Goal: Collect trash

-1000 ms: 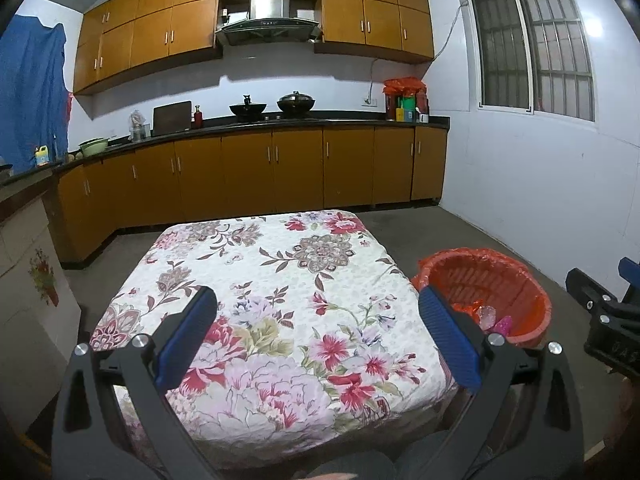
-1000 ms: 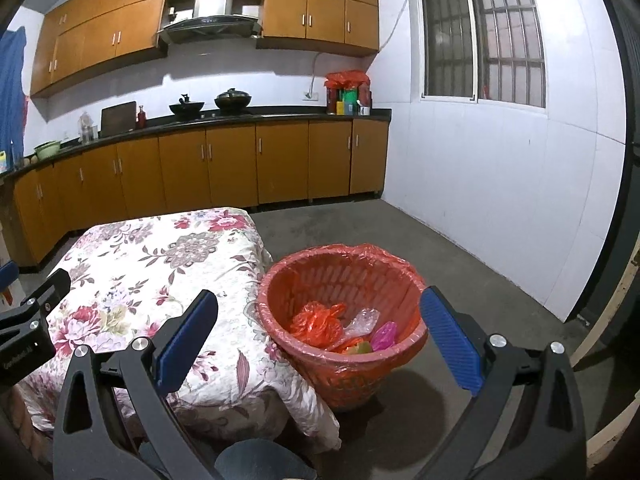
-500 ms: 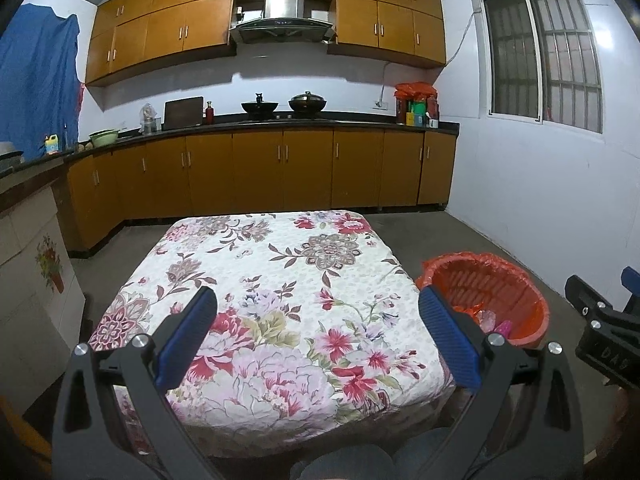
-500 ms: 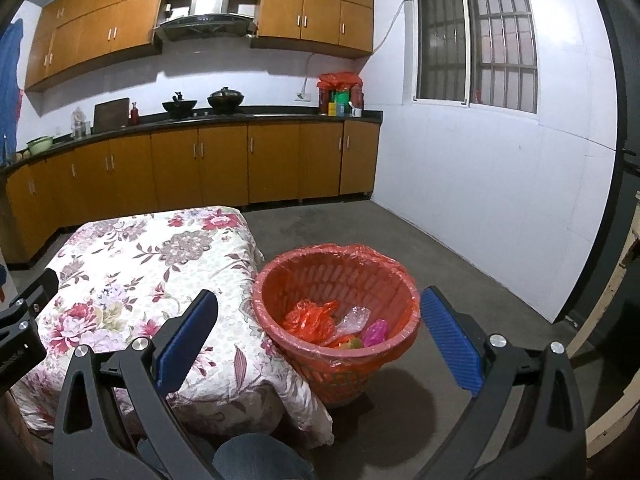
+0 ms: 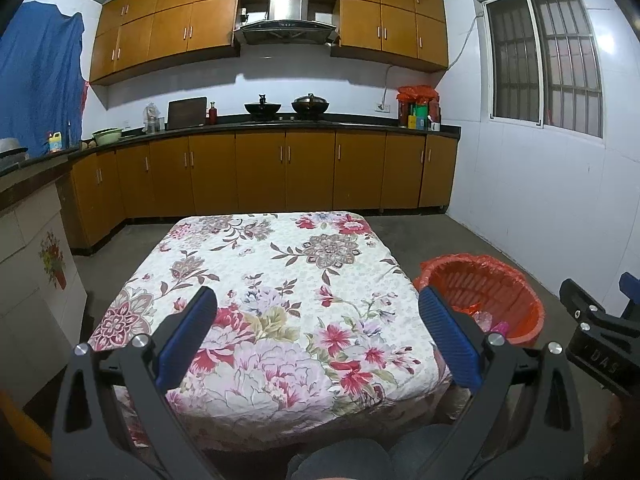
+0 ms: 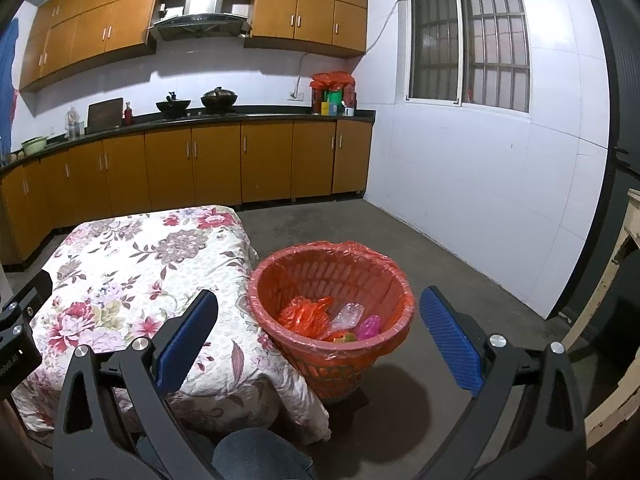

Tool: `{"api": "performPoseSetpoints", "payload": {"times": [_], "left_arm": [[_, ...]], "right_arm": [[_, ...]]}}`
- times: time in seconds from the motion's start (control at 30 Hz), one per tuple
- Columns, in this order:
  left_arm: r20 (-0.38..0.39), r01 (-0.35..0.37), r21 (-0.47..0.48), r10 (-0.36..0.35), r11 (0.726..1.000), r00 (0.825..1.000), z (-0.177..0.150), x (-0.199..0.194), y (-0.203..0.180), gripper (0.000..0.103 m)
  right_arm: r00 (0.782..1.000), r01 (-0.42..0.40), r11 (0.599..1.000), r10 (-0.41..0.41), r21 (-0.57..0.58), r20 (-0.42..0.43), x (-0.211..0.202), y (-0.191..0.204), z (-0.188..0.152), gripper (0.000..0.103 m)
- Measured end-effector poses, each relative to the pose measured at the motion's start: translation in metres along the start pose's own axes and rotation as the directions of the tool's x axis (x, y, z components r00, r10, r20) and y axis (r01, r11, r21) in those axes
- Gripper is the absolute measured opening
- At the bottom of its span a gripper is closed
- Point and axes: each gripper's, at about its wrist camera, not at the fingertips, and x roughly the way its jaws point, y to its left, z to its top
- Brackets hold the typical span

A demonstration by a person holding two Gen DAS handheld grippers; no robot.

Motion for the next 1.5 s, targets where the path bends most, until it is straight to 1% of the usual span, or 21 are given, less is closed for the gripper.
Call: {"api": "performPoseSetpoints", "payload": {"times": [0.47, 0.83, 1.07, 1.5], "left_arm": [[-0.006, 0.008, -0.009, -0.008, 1.0, 1.0, -0.0009, -0.0052, 0.0001, 0.099], [-0.027, -0.017, -0.02, 0.017, 1.0, 0.999, -0.0032, -0.003, 0.0016, 0.099], [-0.011, -0.041, -0.014, 0.041, 0.999, 0.999, -0.0016, -0.0056, 0.0014, 0.099], [-0.002, -0.048, -0.017, 0.048, 0.999, 0.999, -0.0006, -0.0074, 0.0026, 0.099]], "right_arm": [[1.0, -0.009, 1.0, 0.009, 0.003, -0.002, -0.0027, 0.0019, -0.0004, 0.1], [1.0, -0.008, 1.0, 0.008, 0.007, -0.017, 0.0022, 0.0025, -0.0035, 0.1], [1.0, -0.008, 1.0, 0.008, 0.008, -0.019, 0.0031, 0.0016, -0.004, 0.1], [1.0, -0.009, 1.0, 0.009, 0.007, -0.019, 0.0033, 0.001, -0.004, 0.1]]}}
